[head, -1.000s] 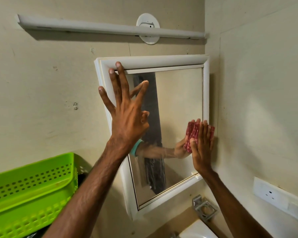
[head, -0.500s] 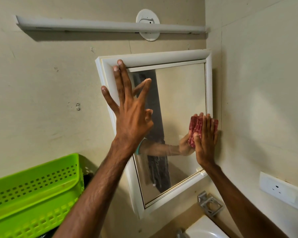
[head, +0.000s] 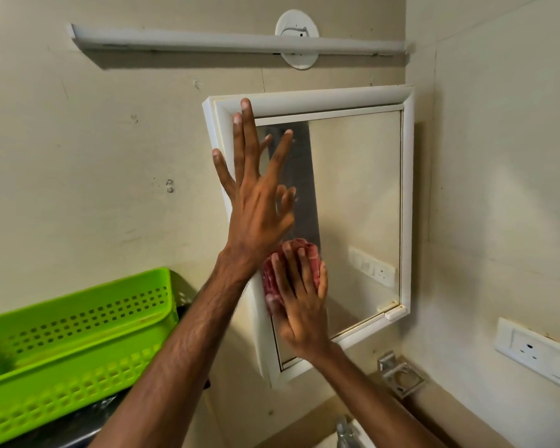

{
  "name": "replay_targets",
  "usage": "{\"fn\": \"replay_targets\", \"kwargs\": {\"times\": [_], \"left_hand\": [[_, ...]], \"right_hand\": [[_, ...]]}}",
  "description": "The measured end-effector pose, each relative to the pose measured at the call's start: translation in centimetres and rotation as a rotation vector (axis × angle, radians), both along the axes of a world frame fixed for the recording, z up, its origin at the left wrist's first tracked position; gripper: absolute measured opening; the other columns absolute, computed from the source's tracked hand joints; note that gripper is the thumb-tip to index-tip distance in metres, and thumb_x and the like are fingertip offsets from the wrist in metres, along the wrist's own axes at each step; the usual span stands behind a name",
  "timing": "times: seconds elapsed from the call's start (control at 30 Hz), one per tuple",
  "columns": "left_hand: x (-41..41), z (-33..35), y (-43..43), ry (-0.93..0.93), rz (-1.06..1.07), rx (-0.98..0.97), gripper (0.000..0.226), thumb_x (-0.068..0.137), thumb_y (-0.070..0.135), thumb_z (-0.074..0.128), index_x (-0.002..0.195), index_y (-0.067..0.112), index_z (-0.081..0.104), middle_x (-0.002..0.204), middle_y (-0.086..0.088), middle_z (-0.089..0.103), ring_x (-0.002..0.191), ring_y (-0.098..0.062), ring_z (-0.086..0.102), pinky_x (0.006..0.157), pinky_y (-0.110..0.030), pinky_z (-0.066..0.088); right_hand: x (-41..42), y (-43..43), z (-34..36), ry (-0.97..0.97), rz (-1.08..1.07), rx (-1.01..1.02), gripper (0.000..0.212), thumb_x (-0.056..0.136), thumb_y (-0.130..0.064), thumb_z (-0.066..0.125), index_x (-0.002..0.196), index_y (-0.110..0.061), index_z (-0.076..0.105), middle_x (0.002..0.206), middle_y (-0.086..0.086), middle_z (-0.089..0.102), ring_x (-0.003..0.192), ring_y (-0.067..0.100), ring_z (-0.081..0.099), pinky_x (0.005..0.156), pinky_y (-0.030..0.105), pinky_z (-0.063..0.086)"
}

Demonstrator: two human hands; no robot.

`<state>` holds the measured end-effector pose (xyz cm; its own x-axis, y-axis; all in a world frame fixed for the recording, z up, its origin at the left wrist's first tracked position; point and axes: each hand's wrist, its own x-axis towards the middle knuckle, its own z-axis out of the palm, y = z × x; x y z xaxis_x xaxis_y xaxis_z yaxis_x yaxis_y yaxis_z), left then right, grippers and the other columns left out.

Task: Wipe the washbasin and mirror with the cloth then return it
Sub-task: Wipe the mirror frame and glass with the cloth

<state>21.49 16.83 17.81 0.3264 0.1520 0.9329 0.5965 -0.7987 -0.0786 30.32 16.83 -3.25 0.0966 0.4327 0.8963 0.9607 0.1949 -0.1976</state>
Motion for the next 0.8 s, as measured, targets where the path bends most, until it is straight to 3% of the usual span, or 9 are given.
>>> {"fn": "replay_targets", "kwargs": {"times": [0.1, 0.17, 0.23, 0.33, 0.4, 0.5, 0.67, 0.8], "left_hand": [[-0.8, -0.3, 0.5, -0.052, -0.097, -0.024, 0.064, 0.101, 0.031, 0.041, 0.157, 0.007, 0.024, 0.163, -0.029, -0.002, 0.153, -0.039, -0.007, 0.119, -0.064, 0.003], [-1.5, -0.4, 1.2, -0.086, -0.135, -0.028, 0.078, 0.095, 0.026, 0.059, 0.155, -0.006, 0.020, 0.162, -0.032, -0.001, 0.154, -0.040, -0.005, 0.121, -0.061, 0.008], [-2.0, -0.6, 1.9, -0.095, -0.144, -0.029, 0.087, 0.091, 0.019, 0.070, 0.153, -0.013, 0.017, 0.161, -0.034, -0.001, 0.153, -0.042, -0.004, 0.122, -0.058, 0.010], [-2.3, -1.0, 2.2, -0.068, -0.140, -0.053, 0.086, 0.094, 0.021, 0.067, 0.152, -0.015, 0.014, 0.160, -0.036, -0.002, 0.152, -0.046, -0.005, 0.124, -0.056, 0.006], [-2.4, -1.2, 2.1, -0.060, -0.155, -0.068, 0.084, 0.097, 0.023, 0.062, 0.152, -0.016, 0.012, 0.160, -0.037, -0.004, 0.151, -0.047, -0.007, 0.125, -0.055, 0.002], [-2.4, -1.4, 2.0, -0.067, -0.198, -0.094, 0.081, 0.099, 0.022, 0.058, 0.153, -0.015, 0.008, 0.160, -0.035, -0.009, 0.151, -0.045, -0.012, 0.124, -0.058, 0.001], [-2.8, -1.4, 1.9, -0.094, -0.278, -0.151, 0.079, 0.101, 0.018, 0.055, 0.154, -0.011, 0.004, 0.161, -0.031, -0.015, 0.151, -0.041, -0.019, 0.122, -0.060, -0.002], [-3.2, -1.4, 1.6, -0.095, -0.322, -0.225, 0.077, 0.103, 0.018, 0.050, 0.156, -0.007, -0.001, 0.162, -0.025, -0.020, 0.149, -0.037, -0.027, 0.122, -0.057, -0.010]], "right_hand": [[1.4, -0.5, 0.7, -0.096, 0.026, 0.006, 0.066, 0.107, -0.047, 0.028, 0.165, -0.033, 0.001, 0.175, -0.007, -0.001, 0.162, 0.023, 0.004, 0.125, 0.065, 0.011], [3.4, -0.5, 1.1, -0.131, 0.010, 0.023, 0.073, 0.103, -0.040, 0.038, 0.166, -0.032, 0.001, 0.175, -0.006, -0.001, 0.162, 0.023, 0.002, 0.124, 0.068, 0.013], [5.5, -0.3, 1.4, -0.028, -0.008, 0.064, 0.073, 0.102, -0.036, 0.039, 0.166, -0.028, 0.004, 0.175, -0.002, 0.002, 0.162, 0.026, 0.004, 0.125, 0.067, 0.011], [6.2, 0.4, 1.9, 0.239, -0.112, 0.124, 0.067, 0.104, -0.033, 0.038, 0.165, -0.018, 0.014, 0.174, 0.006, 0.009, 0.162, 0.029, 0.007, 0.126, 0.065, 0.012], [4.7, 0.6, 1.9, 0.319, -0.146, 0.127, 0.069, 0.105, -0.034, 0.037, 0.166, -0.018, 0.010, 0.174, 0.006, 0.007, 0.162, 0.029, 0.006, 0.125, 0.065, 0.013], [1.1, 0.0, 0.6, 0.243, -0.090, 0.072, 0.069, 0.104, -0.038, 0.032, 0.166, -0.022, 0.005, 0.175, 0.005, 0.004, 0.162, 0.029, 0.004, 0.124, 0.068, 0.012], [-4.3, -0.8, -2.5, 0.080, 0.036, 0.006, 0.062, 0.109, -0.044, 0.025, 0.165, -0.020, 0.017, 0.175, 0.002, 0.008, 0.161, 0.027, 0.010, 0.122, 0.070, 0.014], [-5.0, -0.6, 1.4, 0.043, 0.098, 0.023, 0.061, 0.108, -0.044, 0.030, 0.162, -0.016, 0.029, 0.174, 0.005, 0.013, 0.162, 0.025, 0.009, 0.124, 0.069, 0.010]]}}
